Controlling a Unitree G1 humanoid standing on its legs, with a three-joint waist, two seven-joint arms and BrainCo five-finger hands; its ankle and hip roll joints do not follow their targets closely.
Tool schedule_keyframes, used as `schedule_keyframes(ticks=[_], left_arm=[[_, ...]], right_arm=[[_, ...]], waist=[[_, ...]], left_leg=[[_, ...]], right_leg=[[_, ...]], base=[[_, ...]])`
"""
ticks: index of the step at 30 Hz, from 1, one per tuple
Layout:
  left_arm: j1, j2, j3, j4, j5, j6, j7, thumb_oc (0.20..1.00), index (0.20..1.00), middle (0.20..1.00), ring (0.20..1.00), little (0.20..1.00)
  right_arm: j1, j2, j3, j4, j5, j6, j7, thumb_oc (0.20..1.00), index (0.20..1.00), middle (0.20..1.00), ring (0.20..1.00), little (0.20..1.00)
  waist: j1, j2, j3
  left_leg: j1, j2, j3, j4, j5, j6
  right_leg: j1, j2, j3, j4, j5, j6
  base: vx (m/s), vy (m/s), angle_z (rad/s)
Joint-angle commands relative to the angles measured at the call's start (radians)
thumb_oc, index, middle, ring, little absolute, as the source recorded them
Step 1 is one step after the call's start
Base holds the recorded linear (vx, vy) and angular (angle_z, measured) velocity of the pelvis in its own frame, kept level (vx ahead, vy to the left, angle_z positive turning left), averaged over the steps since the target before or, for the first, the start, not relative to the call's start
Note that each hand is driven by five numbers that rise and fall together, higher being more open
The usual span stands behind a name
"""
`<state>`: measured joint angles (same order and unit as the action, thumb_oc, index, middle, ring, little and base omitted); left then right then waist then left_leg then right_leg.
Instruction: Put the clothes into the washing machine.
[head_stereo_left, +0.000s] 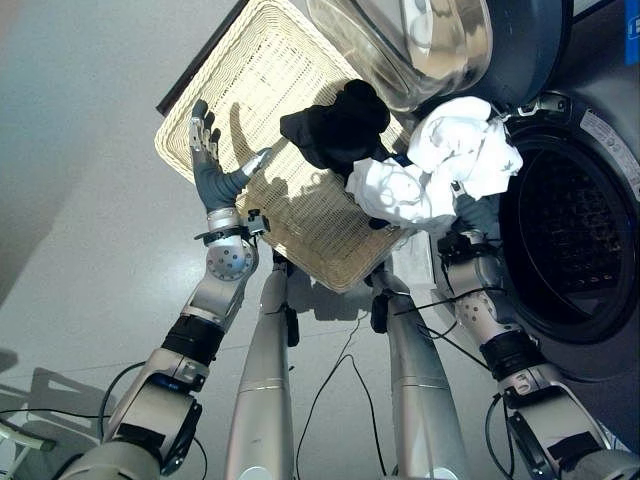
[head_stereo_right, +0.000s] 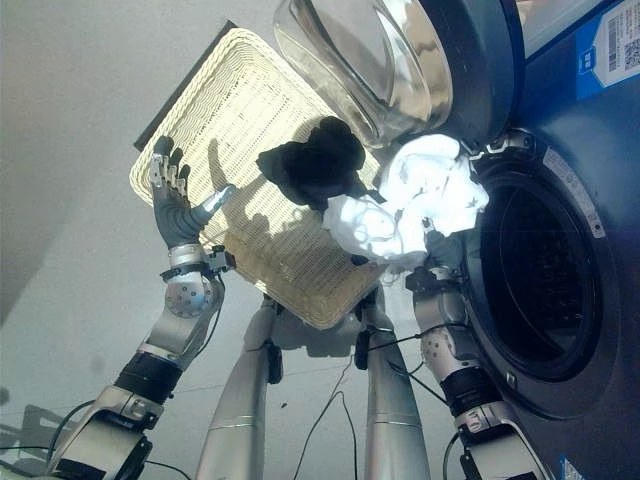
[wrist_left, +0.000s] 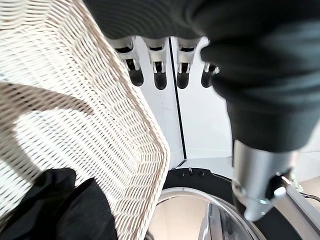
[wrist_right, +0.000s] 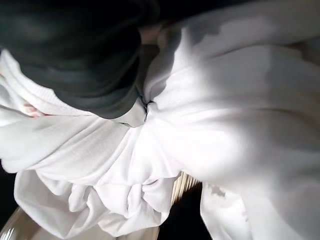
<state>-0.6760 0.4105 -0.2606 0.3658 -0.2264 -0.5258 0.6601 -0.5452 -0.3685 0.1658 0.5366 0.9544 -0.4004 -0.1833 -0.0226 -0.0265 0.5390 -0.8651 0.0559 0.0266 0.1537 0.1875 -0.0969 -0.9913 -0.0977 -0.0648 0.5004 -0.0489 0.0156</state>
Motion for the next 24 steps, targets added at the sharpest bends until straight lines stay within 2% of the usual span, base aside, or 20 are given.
schedule_keyframes(ticks=[1,6,12,16,18,20,21,23,24], left_arm=[[-0.054,0.003,0.008,0.032,0.036,-0.072,0.025,1.0,1.0,1.0,1.0,1.0],[-0.092,0.009,-0.007,0.092,0.039,-0.073,0.033,1.0,1.0,1.0,1.0,1.0],[-0.14,0.028,-0.027,0.171,0.009,-0.08,0.015,1.0,1.0,1.0,1.0,1.0],[-0.161,0.033,-0.039,0.201,0.001,-0.087,0.002,1.0,1.0,1.0,1.0,1.0],[-0.183,0.046,-0.062,0.221,-0.011,-0.082,-0.002,1.0,1.0,1.0,1.0,1.0],[-0.185,0.054,-0.072,0.234,-0.016,-0.086,-0.009,1.0,1.0,1.0,1.0,1.0],[-0.186,0.071,-0.088,0.248,-0.024,-0.092,-0.017,1.0,1.0,1.0,1.0,1.0],[-0.187,0.092,-0.1,0.245,-0.029,-0.088,-0.02,1.0,1.0,1.0,1.0,1.0],[-0.179,0.106,-0.114,0.24,-0.025,-0.078,-0.02,1.0,1.0,1.0,1.0,1.0]], right_arm=[[-0.011,-0.055,-0.031,-0.01,0.08,-0.089,0.004,0.2,0.2,0.2,0.2,0.2],[-0.047,-0.065,-0.046,0.101,0.148,-0.079,-0.017,0.2,0.2,0.2,0.2,0.2],[-0.108,-0.095,-0.142,0.323,0.406,-0.076,0.029,0.2,0.2,0.2,0.2,0.2],[-0.141,-0.123,-0.19,0.414,0.482,-0.047,0.011,0.2,0.2,0.2,0.2,0.2],[-0.194,-0.186,-0.21,0.488,0.515,-0.013,-0.069,0.2,0.2,0.2,0.2,0.2],[-0.227,-0.235,-0.222,0.537,0.533,-0.006,-0.117,0.2,0.2,0.2,0.2,0.2],[-0.279,-0.313,-0.234,0.597,0.573,-0.023,-0.188,0.2,0.2,0.2,0.2,0.2],[-0.298,-0.362,-0.242,0.63,0.58,-0.032,-0.246,0.2,0.2,0.2,0.2,0.2],[-0.307,-0.405,-0.243,0.645,0.59,-0.065,-0.31,0.2,0.2,0.2,0.2,0.2]], waist=[[-0.029,0.02,-0.019],[-0.027,0.024,-0.019],[-0.018,0.032,-0.019],[-0.014,0.03,-0.019],[-0.008,0.028,-0.019],[-0.004,0.026,-0.019],[0.001,0.024,-0.019],[0.003,0.016,-0.019],[0.005,0.011,-0.019]], left_leg=[[-0.02,-0.071,0.027,0.091,-0.092,-0.004],[-0.027,-0.071,0.025,0.099,-0.094,-0.006],[-0.034,-0.068,0.02,0.103,-0.098,-0.007],[-0.042,-0.071,0.015,0.11,-0.102,-0.004],[-0.047,-0.07,0.01,0.118,-0.105,-0.005],[-0.044,-0.068,0.007,0.124,-0.11,-0.006],[-0.047,-0.065,-0.001,0.134,-0.117,-0.006],[-0.06,-0.064,-0.007,0.139,-0.11,-0.004],[-0.05,-0.063,-0.016,0.146,-0.125,-0.003]], right_leg=[[0.056,0.035,-0.053,-0.242,0.2,0.117],[0.05,0.035,-0.051,-0.236,0.198,0.115],[0.044,0.038,-0.052,-0.229,0.193,0.113],[0.038,0.037,-0.053,-0.226,0.196,0.114],[0.037,0.036,-0.058,-0.224,0.197,0.115],[0.043,0.035,-0.061,-0.222,0.196,0.117],[0.046,0.035,-0.066,-0.221,0.197,0.118],[0.039,0.033,-0.069,-0.223,0.208,0.118],[0.051,0.037,-0.072,-0.221,0.203,0.121]], base=[[0.0,0.0,0.0],[0.0,0.0,0.0],[0.01,-0.002,-0.02],[0.01,-0.044,0.0],[0.02,-0.06,0.01],[0.02,-0.071,-0.01],[0.02,-0.118,-0.02],[0.01,-0.104,0.0],[0.01,-0.093,0.05]])
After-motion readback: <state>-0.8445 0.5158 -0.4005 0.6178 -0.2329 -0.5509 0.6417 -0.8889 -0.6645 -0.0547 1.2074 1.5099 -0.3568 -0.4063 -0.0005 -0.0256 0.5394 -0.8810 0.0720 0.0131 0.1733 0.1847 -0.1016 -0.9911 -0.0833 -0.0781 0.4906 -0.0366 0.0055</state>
